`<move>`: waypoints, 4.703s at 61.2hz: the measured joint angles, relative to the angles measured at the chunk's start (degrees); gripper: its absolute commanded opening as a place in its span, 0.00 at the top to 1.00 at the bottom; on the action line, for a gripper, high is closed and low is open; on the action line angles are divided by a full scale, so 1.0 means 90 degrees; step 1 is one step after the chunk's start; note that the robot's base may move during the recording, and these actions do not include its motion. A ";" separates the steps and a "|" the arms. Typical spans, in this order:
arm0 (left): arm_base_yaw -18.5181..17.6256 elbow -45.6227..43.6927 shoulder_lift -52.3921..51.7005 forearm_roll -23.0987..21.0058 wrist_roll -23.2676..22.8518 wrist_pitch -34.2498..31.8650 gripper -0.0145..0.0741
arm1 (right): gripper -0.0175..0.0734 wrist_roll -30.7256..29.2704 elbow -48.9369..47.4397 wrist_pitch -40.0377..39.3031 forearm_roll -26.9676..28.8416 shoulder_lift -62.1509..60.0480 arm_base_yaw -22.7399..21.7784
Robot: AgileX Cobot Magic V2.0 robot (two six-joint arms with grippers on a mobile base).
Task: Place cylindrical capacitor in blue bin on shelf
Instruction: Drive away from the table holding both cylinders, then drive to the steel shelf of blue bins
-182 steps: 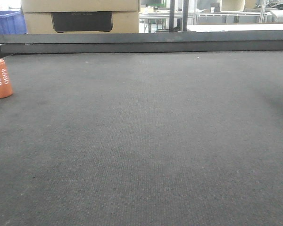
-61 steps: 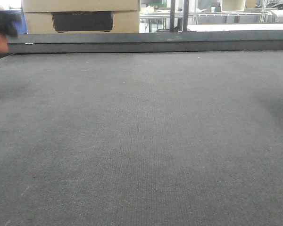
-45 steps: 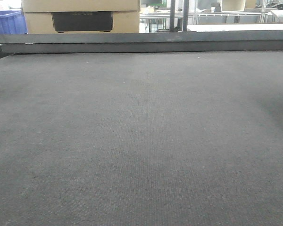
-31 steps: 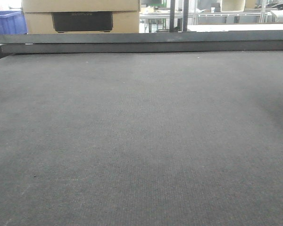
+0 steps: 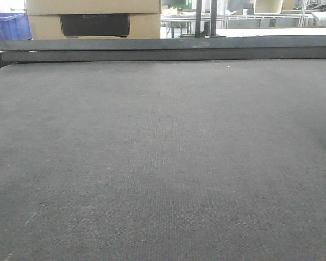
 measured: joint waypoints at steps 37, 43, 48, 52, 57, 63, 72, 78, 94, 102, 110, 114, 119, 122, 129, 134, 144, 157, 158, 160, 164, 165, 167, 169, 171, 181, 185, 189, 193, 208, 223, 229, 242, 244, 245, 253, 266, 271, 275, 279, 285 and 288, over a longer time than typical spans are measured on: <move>0.0000 0.0147 -0.0799 0.0000 0.0000 -0.0099 0.96 | 0.99 -0.0047 0.0000 -0.0114 -0.0013 -0.0770 0.0000; 0.0000 0.0152 -0.0799 0.0000 0.0000 -0.0114 0.96 | 0.99 -0.0058 0.0000 -0.0102 -0.0013 -0.0770 0.0000; 0.0000 0.0152 -0.0799 0.0000 0.0000 -0.0123 0.96 | 0.99 -0.0058 0.0000 -0.0102 -0.0013 -0.0770 0.0000; 0.0000 0.0152 -0.0799 0.0000 0.0000 -0.0123 0.96 | 0.99 -0.0058 0.0000 -0.0102 -0.0013 -0.0770 0.0000; 0.0000 0.0152 -0.0799 0.0000 0.0000 -0.0129 0.96 | 0.99 -0.0058 0.0000 -0.0102 -0.0013 -0.0770 0.0000; 0.0000 0.0152 -0.0799 0.0000 0.0000 -0.0153 0.96 | 0.99 -0.0058 0.0000 -0.0102 -0.0013 -0.0770 0.0000; 0.0000 0.0152 -0.0799 0.0000 0.0000 -0.0168 0.96 | 0.99 -0.0058 0.0000 -0.0102 -0.0013 -0.0770 0.0000; 0.0000 0.0152 -0.0799 0.0000 0.0000 -0.0168 0.96 | 0.99 -0.0058 0.0000 -0.0102 -0.0013 -0.0770 0.0000; 0.0000 0.0152 -0.0799 0.0011 0.0000 -0.0168 0.96 | 0.99 -0.0058 0.0011 -0.0102 -0.0013 -0.0770 0.0000; 0.0000 0.0152 -0.0799 0.0011 0.0000 -0.0168 0.96 | 0.99 -0.0074 0.0011 -0.0102 -0.0013 -0.0770 0.0000; 0.0000 0.0152 -0.0799 0.0011 0.0000 -0.0168 0.96 | 0.99 -0.0074 0.0011 -0.0102 -0.0013 -0.0770 0.0000; 0.0000 0.0152 -0.0799 0.0011 0.0000 -0.0168 0.96 | 0.99 -0.0074 0.0011 -0.0102 -0.0025 -0.0770 0.0000; 0.0000 0.0152 -0.0799 0.0011 0.0000 -0.0168 0.96 | 0.99 -0.0074 0.0011 -0.0102 -0.0025 -0.0770 0.0000; 0.0000 0.0152 -0.0799 0.0011 0.0000 -0.0168 0.96 | 0.99 -0.0074 0.0011 -0.0102 -0.0025 -0.0770 0.0000; 0.0000 0.0152 -0.0799 0.0011 0.0000 -0.0168 0.96 | 0.99 -0.0074 0.0011 -0.0102 -0.0025 -0.0770 0.0000; 0.0000 0.0152 -0.0799 0.0011 0.0000 -0.0168 0.96 | 0.99 -0.0074 0.0011 -0.0102 -0.0025 -0.0770 0.0000; 0.0000 0.0152 -0.0799 0.0011 0.0000 -0.0168 0.96 | 0.99 -0.0074 0.0011 -0.0102 -0.0025 -0.0770 0.0000; 0.0000 0.0152 -0.0799 0.0011 0.0000 -0.0168 0.96 | 0.99 -0.0074 0.0011 -0.0102 -0.0025 -0.0770 0.0000; 0.0000 0.0152 -0.0799 0.0011 0.0000 -0.0168 0.96 | 0.99 -0.0074 0.0011 -0.0102 -0.0025 -0.0770 0.0000; 0.0000 0.0152 -0.0799 0.0011 0.0000 -0.0168 0.96 | 0.99 -0.0074 0.0011 -0.0102 -0.0025 -0.0770 0.0000; 0.0000 0.0152 -0.0799 0.0011 0.0000 -0.0173 0.96 | 0.99 -0.0074 0.0011 -0.0102 -0.0025 -0.0770 0.0000; 0.0000 0.0152 -0.0799 0.0011 0.0000 -0.0173 0.96 | 0.99 -0.0074 0.0011 -0.0102 -0.0025 -0.0770 0.0000; 0.0000 0.0152 -0.0799 0.0011 0.0000 -0.0173 0.96 | 0.99 -0.0074 0.0011 -0.0102 -0.0025 -0.0770 0.0000; 0.0000 0.0152 -0.0799 0.0011 0.0000 -0.0173 0.96 | 0.99 -0.0074 0.0011 -0.0102 -0.0025 -0.0770 0.0000; 0.0000 0.0152 -0.0799 0.0011 0.0000 -0.0173 0.96 | 0.99 -0.0074 0.0011 -0.0102 -0.0025 -0.0770 0.0000; 0.0000 0.0152 -0.0799 0.0011 0.0000 -0.0173 0.96 | 0.99 -0.0074 0.0011 -0.0102 -0.0025 -0.0770 0.0000; 0.0000 0.0152 -0.0799 0.0011 0.0000 -0.0184 0.96 | 0.99 -0.0074 0.0011 -0.0102 -0.0025 -0.0770 0.0000; 0.0000 0.0152 -0.0799 0.0011 0.0000 -0.0184 0.96 | 0.99 -0.0074 0.0011 -0.0102 -0.0025 -0.0770 0.0000; 0.0000 0.0152 -0.0799 0.0011 0.0000 -0.0184 0.96 | 0.99 -0.0074 0.0011 -0.0102 -0.0025 -0.0770 0.0000; 0.0000 0.0152 -0.0799 0.0011 0.0000 -0.0184 0.96 | 0.99 -0.0074 0.0011 -0.0102 -0.0025 -0.0770 0.0000; 0.0000 0.0152 -0.0799 0.0011 0.0000 -0.0184 0.96 | 0.99 -0.0074 0.0011 -0.0102 -0.0025 -0.0770 0.0000; 0.0000 0.0152 -0.0799 0.0011 0.0000 -0.0184 0.96 | 0.99 -0.0074 0.0011 -0.0102 -0.0025 -0.0770 0.0000; 0.0000 0.0152 -0.0799 0.0011 0.0000 -0.0184 0.96 | 0.99 -0.0074 0.0011 -0.0102 -0.0025 -0.0785 0.0000; 0.0000 0.0152 -0.0799 0.0011 0.0000 -0.0184 0.96 | 0.99 -0.0074 0.0011 -0.0102 -0.0025 -0.0785 0.0000; 0.0000 0.0152 -0.0799 0.0011 0.0000 -0.0184 0.96 | 0.99 -0.0074 0.0011 -0.0102 -0.0025 -0.0785 0.0000; 0.0000 0.0152 -0.0799 0.0011 0.0000 -0.0184 0.96 | 0.99 -0.0074 0.0011 -0.0102 -0.0025 -0.0785 0.0000; 0.0000 0.0152 -0.0799 0.0011 0.0000 -0.0184 0.96 | 0.99 -0.0074 0.0011 -0.0102 -0.0025 -0.0785 0.0000; 0.0000 0.0152 -0.0799 0.0011 0.0000 -0.0184 0.96 | 0.99 -0.0074 0.0011 -0.0102 -0.0025 -0.0785 0.0000; 0.0000 0.0152 -0.0799 0.0011 0.0000 -0.0184 0.96 | 0.99 -0.0074 0.0011 -0.0102 -0.0025 -0.0785 0.0000; 0.0000 0.0152 -0.0799 0.0011 0.0000 -0.0184 0.96 | 0.99 -0.0074 0.0011 -0.0102 -0.0025 -0.0785 0.0000; 0.0000 0.0152 -0.0799 0.0011 0.0000 -0.0184 0.96 | 0.99 -0.0074 0.0011 -0.0102 -0.0025 -0.0785 0.0000; 0.0000 0.0152 -0.0799 0.0011 0.0000 -0.0184 0.96 | 0.99 -0.0074 0.0011 -0.0102 -0.0025 -0.0785 0.0000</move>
